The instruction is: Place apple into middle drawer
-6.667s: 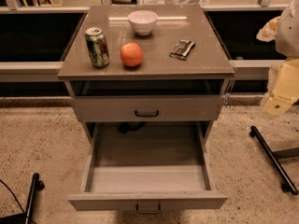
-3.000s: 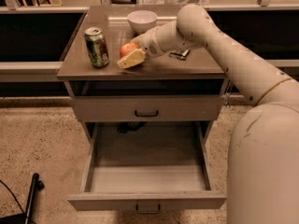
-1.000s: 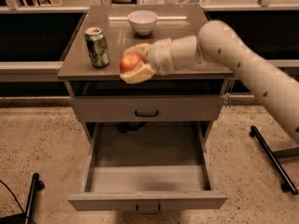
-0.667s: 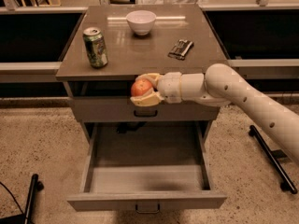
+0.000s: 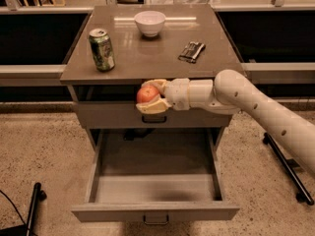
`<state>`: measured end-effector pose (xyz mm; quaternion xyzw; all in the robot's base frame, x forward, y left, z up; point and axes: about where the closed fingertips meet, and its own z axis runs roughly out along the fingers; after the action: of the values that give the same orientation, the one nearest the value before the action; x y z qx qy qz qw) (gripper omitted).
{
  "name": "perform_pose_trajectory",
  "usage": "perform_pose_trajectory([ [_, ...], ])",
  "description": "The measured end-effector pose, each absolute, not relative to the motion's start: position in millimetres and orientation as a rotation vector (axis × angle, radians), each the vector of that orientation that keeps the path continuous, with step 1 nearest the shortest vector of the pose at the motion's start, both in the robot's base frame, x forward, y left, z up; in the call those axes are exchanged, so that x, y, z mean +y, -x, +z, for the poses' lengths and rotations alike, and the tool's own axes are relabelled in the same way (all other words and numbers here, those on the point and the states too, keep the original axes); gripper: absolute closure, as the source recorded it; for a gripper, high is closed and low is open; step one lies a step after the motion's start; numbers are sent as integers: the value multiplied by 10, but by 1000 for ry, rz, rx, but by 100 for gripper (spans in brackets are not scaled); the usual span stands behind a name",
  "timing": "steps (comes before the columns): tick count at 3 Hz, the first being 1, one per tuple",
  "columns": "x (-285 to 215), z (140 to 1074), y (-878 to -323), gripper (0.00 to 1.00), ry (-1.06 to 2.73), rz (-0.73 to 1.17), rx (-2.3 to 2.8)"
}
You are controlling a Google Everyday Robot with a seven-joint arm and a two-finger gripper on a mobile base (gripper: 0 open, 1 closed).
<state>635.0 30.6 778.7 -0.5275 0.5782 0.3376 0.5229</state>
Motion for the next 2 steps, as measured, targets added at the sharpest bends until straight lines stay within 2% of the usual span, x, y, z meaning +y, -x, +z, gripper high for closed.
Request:
perform_pose_trajectory([
  [2,346,6830,-5794,100,1355,936,1420],
])
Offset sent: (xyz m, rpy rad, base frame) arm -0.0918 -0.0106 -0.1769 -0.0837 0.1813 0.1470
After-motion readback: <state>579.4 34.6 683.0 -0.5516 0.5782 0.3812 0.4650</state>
